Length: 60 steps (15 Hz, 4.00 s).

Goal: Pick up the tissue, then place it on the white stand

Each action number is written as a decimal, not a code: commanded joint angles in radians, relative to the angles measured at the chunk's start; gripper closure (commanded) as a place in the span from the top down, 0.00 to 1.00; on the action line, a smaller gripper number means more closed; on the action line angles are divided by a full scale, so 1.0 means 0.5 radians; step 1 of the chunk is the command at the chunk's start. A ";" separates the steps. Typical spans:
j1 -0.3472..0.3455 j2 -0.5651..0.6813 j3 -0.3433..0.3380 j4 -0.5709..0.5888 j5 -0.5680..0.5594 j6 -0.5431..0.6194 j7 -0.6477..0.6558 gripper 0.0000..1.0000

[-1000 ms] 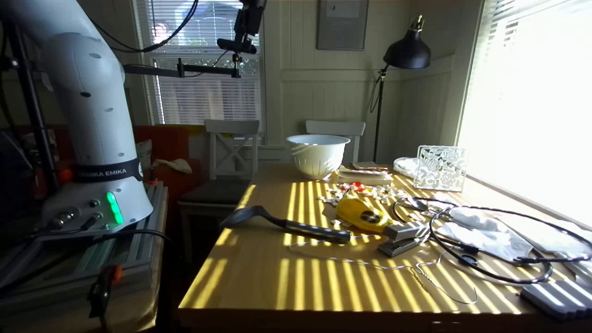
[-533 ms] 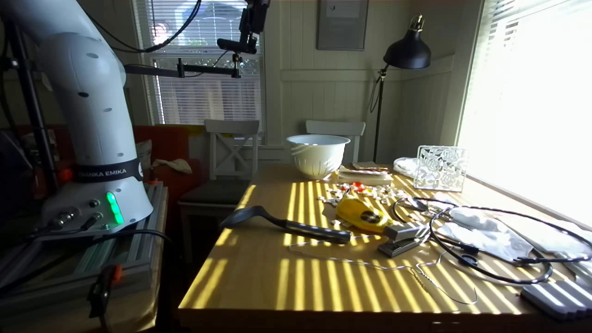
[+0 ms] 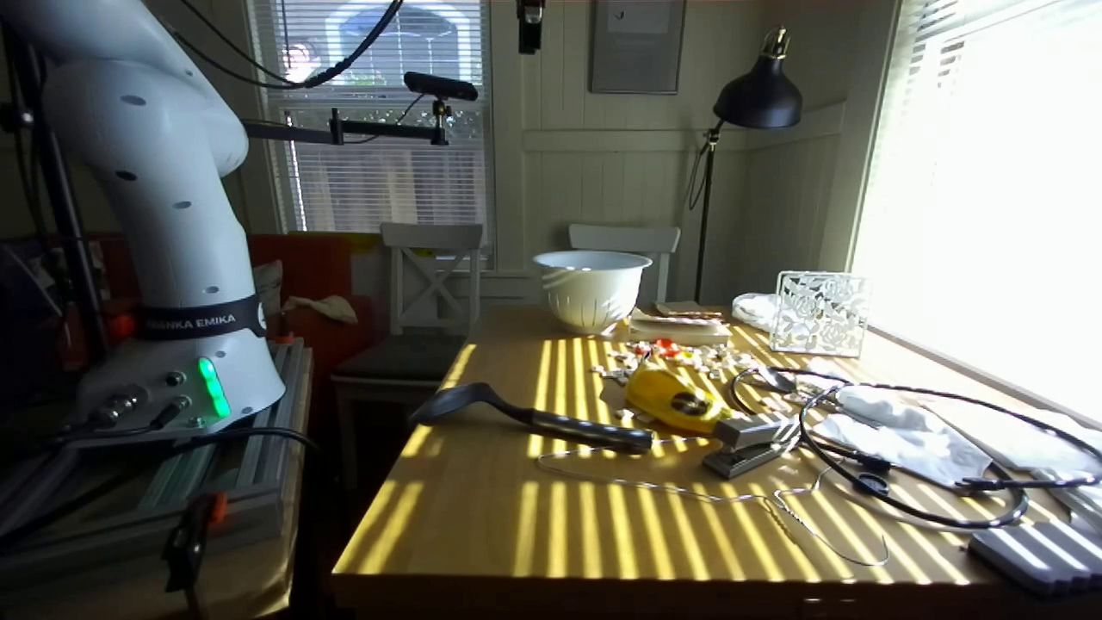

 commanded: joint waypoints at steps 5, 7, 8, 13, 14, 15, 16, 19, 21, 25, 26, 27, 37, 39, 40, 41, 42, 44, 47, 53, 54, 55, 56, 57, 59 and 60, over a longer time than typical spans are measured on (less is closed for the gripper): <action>-0.310 0.134 -0.099 0.007 -0.318 0.642 0.263 1.00; -0.302 0.076 -0.061 -0.065 -0.252 0.435 0.395 1.00; -0.246 -0.014 -0.029 -0.152 -0.171 0.273 0.395 1.00; -0.243 0.041 -0.020 -0.114 -0.216 0.294 0.381 1.00; -0.262 0.034 -0.012 -0.148 -0.245 0.407 0.425 1.00; -0.267 0.082 -0.021 -0.127 -0.243 0.474 0.434 1.00; -0.261 0.178 -0.050 -0.073 -0.176 0.590 0.451 1.00; -0.247 0.450 -0.094 0.103 -0.137 0.925 0.458 1.00; -0.242 0.673 -0.141 0.273 -0.092 1.039 0.418 1.00; -0.276 1.140 -0.234 0.719 0.016 0.958 0.316 1.00; -0.287 1.264 -0.248 0.824 0.056 0.920 0.296 1.00; -0.305 1.377 -0.255 0.929 0.116 0.869 0.263 1.00; -0.374 1.767 -0.214 1.264 0.144 0.686 0.312 1.00; -0.382 1.721 -0.199 1.177 0.213 0.765 0.320 1.00; -0.405 1.767 -0.181 1.197 0.297 0.774 0.346 1.00; -0.437 1.865 -0.164 1.275 0.383 0.741 0.373 1.00; -0.466 1.920 -0.140 1.308 0.470 0.749 0.341 1.00; -0.539 2.094 -0.105 1.460 0.618 0.714 0.334 1.00; -0.661 2.369 -0.045 1.719 0.790 0.623 0.391 1.00; -0.790 2.852 0.064 2.257 0.821 0.303 0.576 1.00; -0.801 2.921 0.079 2.345 0.815 0.230 0.624 1.00; -0.806 2.988 0.087 2.436 0.803 0.164 0.670 1.00; -0.817 3.051 0.102 2.522 0.800 0.080 0.701 1.00; -0.834 3.107 0.123 2.608 0.786 -0.091 0.704 1.00; -0.779 2.979 0.081 2.381 0.785 0.002 0.632 1.00; -0.789 3.027 0.093 2.455 0.785 -0.095 0.632 1.00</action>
